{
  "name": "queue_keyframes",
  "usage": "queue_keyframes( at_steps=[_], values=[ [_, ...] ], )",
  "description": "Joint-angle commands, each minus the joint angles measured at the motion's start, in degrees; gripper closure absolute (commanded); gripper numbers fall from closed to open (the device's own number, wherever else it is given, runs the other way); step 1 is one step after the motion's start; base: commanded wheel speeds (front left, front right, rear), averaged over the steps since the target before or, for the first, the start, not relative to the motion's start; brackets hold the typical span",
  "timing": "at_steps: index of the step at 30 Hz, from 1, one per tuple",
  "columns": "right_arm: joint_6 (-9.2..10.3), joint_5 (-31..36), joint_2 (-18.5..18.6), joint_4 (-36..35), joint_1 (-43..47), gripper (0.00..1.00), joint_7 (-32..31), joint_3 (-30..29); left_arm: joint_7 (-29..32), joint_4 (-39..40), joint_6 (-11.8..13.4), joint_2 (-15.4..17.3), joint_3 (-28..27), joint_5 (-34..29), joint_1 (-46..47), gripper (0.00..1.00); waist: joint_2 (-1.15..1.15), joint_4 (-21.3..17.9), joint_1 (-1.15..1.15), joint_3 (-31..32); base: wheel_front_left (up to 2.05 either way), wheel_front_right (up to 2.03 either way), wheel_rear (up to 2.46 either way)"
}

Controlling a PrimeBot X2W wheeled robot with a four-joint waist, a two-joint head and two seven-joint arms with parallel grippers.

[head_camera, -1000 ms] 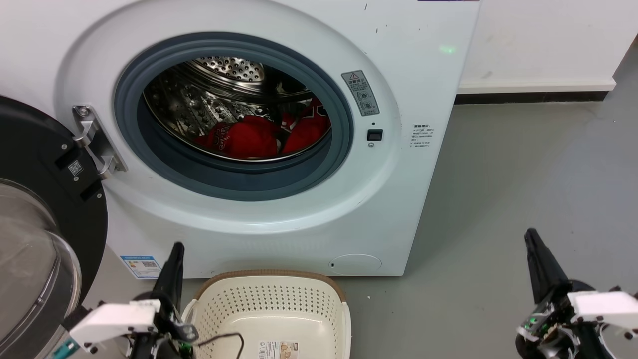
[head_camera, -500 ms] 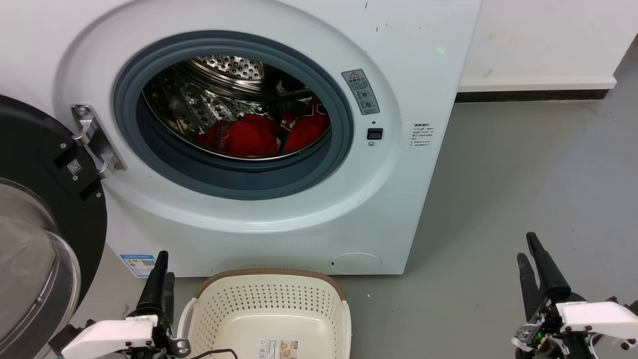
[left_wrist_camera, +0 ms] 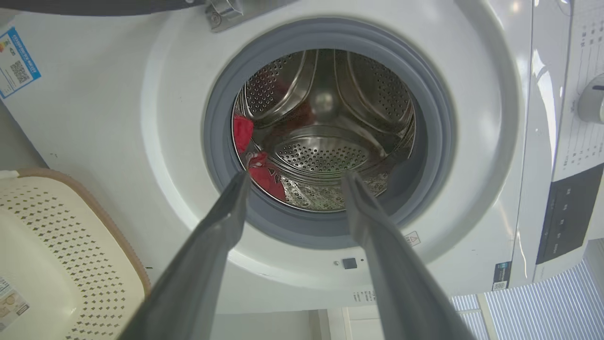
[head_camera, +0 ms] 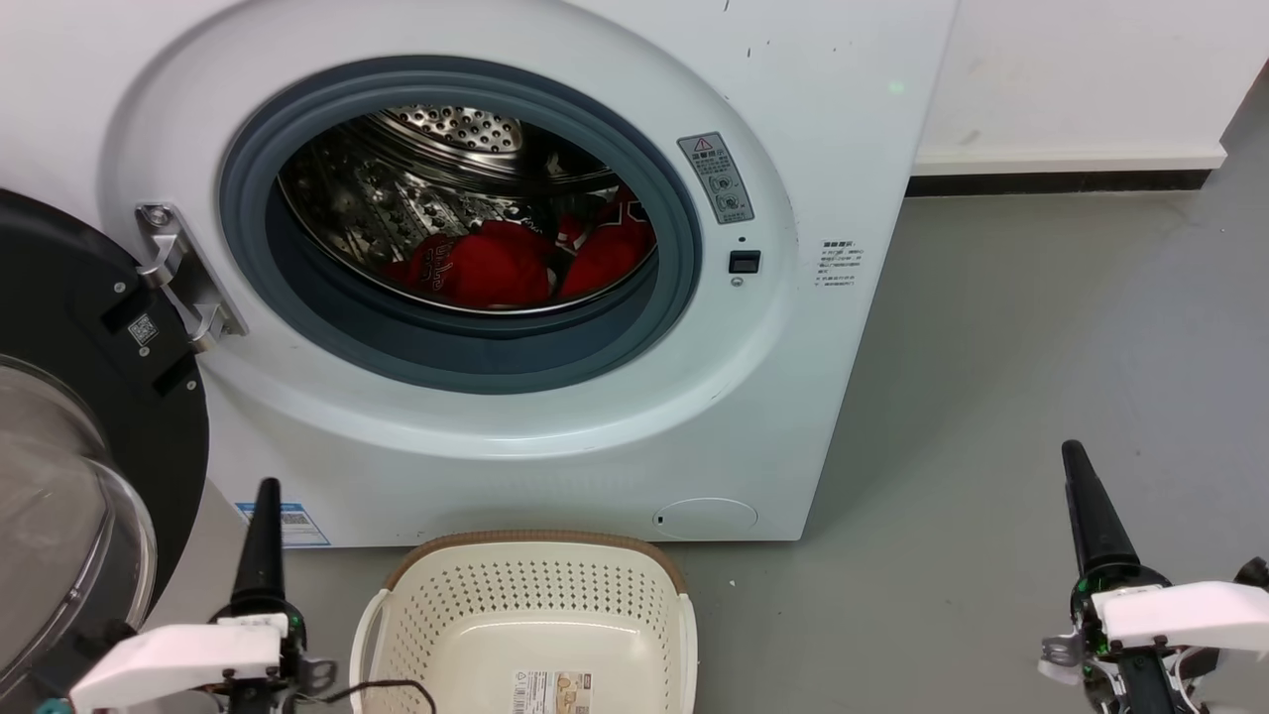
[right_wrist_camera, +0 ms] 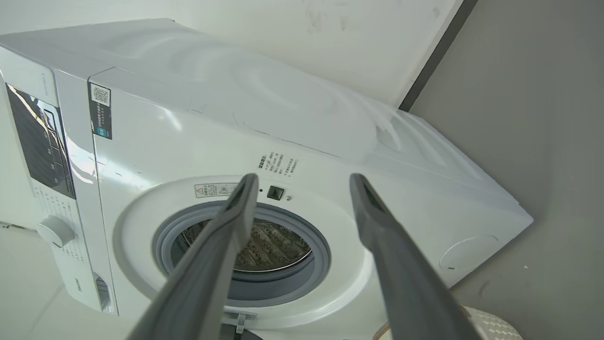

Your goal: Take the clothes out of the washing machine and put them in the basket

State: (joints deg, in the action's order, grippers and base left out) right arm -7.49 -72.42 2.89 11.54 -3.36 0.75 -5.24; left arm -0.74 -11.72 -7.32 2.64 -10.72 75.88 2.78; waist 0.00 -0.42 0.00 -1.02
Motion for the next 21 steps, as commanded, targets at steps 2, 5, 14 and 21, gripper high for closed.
queue_keyframes(
  at_steps=[2, 5, 14, 21],
  values=[
    [-0.01, 4.3, 0.1, -1.8, -1.5, 0.00, 0.7, -0.2, -0.7, 2.7, -0.1, 0.2, -1.1, -3.6, 1.1, 0.00, 0.00, -0.1, 0.00, -0.1, 0.00, 0.00, 0.00],
    [-0.01, 10.0, 0.1, -3.0, -1.8, 0.00, 1.4, -0.2, -1.4, 5.2, 0.5, 0.2, -1.9, -8.1, 1.2, 0.00, 0.00, -0.2, 0.00, -0.2, 0.00, 0.00, 0.00],
    [-0.01, 24.6, 0.0, -8.1, -2.2, 0.00, 3.2, 1.7, -3.2, 12.5, 7.2, 0.2, 2.2, -21.3, 0.3, 0.00, 0.00, -0.6, 0.00, -0.7, 0.00, 0.00, 0.00],
    [-0.01, 33.2, 0.0, -11.1, -2.0, 0.00, 4.5, 3.7, -4.5, 15.6, 10.3, 0.2, 4.5, -28.8, -0.2, 0.00, 0.00, -0.9, 0.00, -1.0, 0.00, 0.00, 0.00]
  ],
)
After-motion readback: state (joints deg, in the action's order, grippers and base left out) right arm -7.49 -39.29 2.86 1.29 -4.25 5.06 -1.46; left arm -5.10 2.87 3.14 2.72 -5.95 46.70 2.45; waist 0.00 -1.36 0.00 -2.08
